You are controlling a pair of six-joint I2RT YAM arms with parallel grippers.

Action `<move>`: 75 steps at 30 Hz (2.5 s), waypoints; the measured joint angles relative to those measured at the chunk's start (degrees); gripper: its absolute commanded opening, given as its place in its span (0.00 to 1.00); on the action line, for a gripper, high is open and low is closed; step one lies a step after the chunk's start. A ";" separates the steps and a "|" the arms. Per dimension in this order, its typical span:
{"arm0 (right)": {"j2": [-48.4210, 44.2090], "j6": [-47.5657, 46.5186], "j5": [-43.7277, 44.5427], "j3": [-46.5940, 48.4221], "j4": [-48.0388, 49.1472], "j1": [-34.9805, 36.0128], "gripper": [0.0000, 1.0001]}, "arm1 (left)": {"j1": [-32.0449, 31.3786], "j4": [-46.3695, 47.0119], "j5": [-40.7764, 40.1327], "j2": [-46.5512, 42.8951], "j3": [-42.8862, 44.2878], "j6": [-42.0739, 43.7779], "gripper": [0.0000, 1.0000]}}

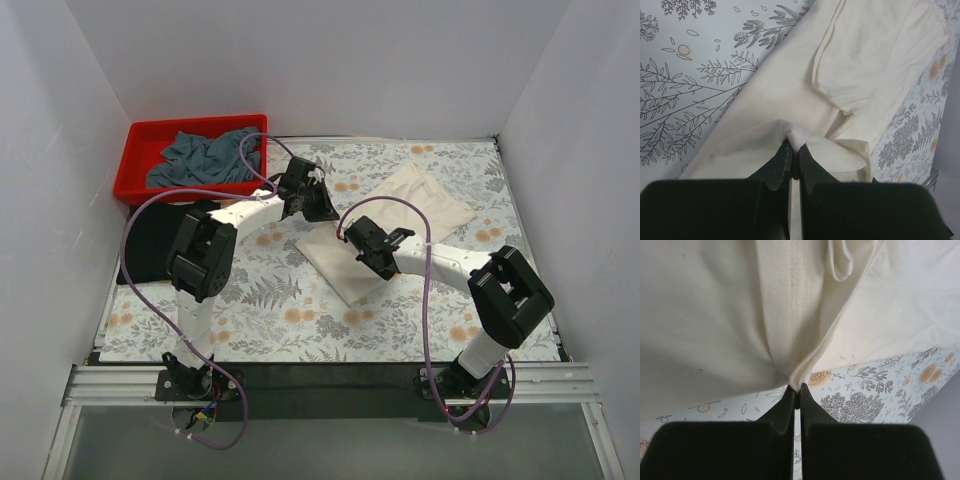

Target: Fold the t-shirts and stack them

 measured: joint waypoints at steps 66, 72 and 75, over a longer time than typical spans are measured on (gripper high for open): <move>0.35 24.52 -55.10 -5.55 22.29 -36.89 0.40 | -0.22 3.61 -5.75 -6.80 -17.92 13.27 0.27; 1.42 30.12 -63.80 1.01 32.48 -30.08 0.40 | -0.20 3.65 -5.75 -6.80 -17.97 13.27 0.27; 6.80 33.38 -66.69 5.92 38.64 -26.62 0.40 | -0.20 3.61 -5.75 -6.80 -17.94 13.29 0.27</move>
